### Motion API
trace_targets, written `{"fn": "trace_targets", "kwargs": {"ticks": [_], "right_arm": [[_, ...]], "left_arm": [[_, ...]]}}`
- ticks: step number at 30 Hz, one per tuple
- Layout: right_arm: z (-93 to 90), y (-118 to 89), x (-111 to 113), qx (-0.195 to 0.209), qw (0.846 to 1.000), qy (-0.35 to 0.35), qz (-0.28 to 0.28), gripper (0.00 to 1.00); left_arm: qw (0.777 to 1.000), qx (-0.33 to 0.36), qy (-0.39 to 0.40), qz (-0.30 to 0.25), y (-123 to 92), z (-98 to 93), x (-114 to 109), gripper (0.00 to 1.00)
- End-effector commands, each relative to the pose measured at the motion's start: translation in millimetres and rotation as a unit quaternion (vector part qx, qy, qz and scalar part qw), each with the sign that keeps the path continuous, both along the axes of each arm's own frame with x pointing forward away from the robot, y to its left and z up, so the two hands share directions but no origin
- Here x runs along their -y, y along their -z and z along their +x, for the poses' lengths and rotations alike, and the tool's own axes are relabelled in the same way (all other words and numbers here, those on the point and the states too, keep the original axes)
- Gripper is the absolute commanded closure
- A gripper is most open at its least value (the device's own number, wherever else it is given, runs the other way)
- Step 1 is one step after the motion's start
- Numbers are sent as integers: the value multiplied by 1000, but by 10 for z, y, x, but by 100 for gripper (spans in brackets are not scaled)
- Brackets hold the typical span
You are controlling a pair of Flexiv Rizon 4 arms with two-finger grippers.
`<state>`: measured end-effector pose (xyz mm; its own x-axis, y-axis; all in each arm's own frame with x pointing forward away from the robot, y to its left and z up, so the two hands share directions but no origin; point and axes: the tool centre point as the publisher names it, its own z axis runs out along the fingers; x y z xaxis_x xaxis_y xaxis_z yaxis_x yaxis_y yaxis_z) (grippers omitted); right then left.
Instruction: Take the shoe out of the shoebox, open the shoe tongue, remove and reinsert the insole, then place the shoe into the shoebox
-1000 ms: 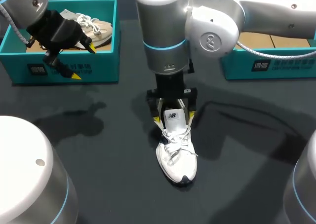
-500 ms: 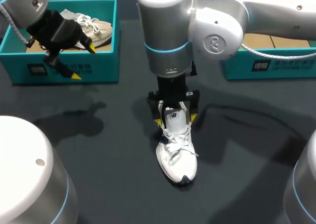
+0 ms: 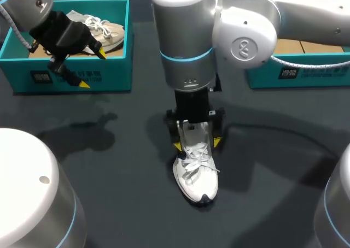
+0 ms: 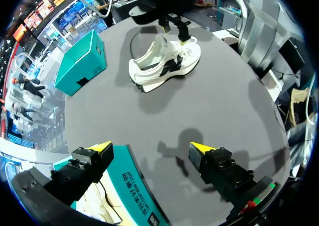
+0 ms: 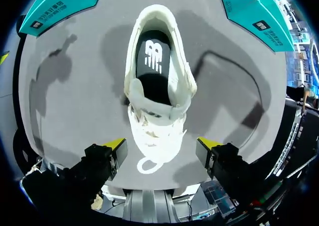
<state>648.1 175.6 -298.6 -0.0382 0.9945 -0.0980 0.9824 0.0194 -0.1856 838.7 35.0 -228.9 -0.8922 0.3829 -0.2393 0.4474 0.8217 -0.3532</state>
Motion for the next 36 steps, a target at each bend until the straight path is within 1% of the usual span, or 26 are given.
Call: {"fn": "trace_targets", "kwargs": {"ticks": [1,5,8,10,11,12,14,18,20,23,28,32,36], "right_arm": [[-105,-31,-4,-5,1000,8,-2,10],[-197,-72,-34,2,1000,-5,7,11],[-269,-87,-35,-6,1000,0,5,14],[-301,-105,-39,-5,1000,-2,7,24],[-316,-117,-41,-1,1000,-7,9,32],[-334,-130,-41,1,1000,-8,10,49],[-369,-158,-36,0,1000,-9,9,55],[-396,-206,-20,3,1000,-9,3,58],[-343,-205,-22,8,1000,-16,-2,60],[-218,-175,-30,10,1000,-25,-5,62],[38,-81,-54,18,998,-54,-1,65],[181,-6,-53,30,997,-65,4,67],[287,115,-29,39,997,-71,18,68]], "left_arm": [[1000,1,0,2,-3,-10,0,0],[1000,1,0,2,-3,-10,0,0],[1000,1,0,2,-3,-10,0,0],[1000,1,0,2,-3,-10,0,0],[1000,1,0,2,-3,-10,0,0],[1000,1,0,2,-3,-10,0,0],[1000,1,0,2,-3,-10,0,0],[1000,1,0,2,-3,-10,0,0],[1000,1,0,2,-3,-10,0,0],[1000,1,0,2,-3,-10,0,0],[1000,1,0,2,-3,-10,0,0],[1000,1,0,2,-3,-10,0,0],[1000,1,0,2,-3,-10,0,0]]}}
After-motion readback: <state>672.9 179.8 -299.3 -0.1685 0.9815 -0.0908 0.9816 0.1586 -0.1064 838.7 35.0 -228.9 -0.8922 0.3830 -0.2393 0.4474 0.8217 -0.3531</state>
